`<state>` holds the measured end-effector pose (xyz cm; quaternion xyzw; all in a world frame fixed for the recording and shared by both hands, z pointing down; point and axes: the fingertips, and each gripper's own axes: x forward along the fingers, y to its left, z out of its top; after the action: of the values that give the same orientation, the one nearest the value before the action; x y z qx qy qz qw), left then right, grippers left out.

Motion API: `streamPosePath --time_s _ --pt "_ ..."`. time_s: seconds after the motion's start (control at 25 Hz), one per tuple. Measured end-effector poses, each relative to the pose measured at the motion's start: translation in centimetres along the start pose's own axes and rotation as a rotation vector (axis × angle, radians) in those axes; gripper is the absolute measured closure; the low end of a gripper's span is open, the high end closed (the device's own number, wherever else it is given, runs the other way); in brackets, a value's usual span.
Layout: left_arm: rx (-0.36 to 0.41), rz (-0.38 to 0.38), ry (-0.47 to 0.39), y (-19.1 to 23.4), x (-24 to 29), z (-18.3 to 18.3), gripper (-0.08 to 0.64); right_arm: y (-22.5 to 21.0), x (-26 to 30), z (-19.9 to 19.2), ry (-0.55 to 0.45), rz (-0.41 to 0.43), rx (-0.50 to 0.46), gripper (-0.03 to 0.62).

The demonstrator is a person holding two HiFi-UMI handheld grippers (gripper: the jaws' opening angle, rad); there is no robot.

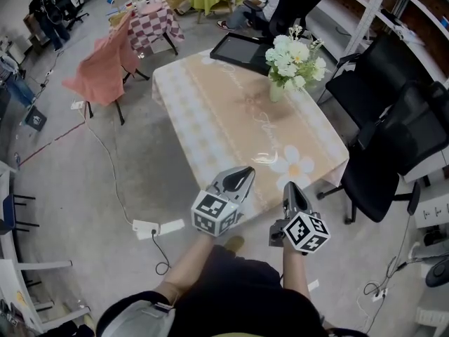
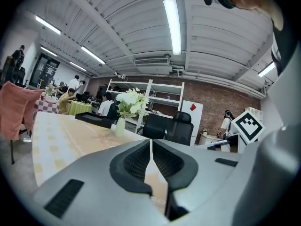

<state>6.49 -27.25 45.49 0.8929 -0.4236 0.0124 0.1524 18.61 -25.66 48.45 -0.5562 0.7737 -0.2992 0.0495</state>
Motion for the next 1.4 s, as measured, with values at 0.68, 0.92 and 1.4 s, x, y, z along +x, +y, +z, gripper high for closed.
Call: streamPosePath --time_s 0.68,0.92,1.4 --pt "-0.012 0.014 0.023 1.2 0.5 -0.6 0.537 -0.4 2.4 -0.3 0.034 0.001 0.012 0.589" --pt "-0.044 0.062 0.022 2.8 2.0 -0.4 0.537 -0.6 4.4 0.3 0.079 0.024 -0.007 0.589" --pt "-0.094 0.098 0.041 4.3 6.5 -0.6 0.537 -2.7 9.1 1.9 0.160 0.052 -0.025 0.589"
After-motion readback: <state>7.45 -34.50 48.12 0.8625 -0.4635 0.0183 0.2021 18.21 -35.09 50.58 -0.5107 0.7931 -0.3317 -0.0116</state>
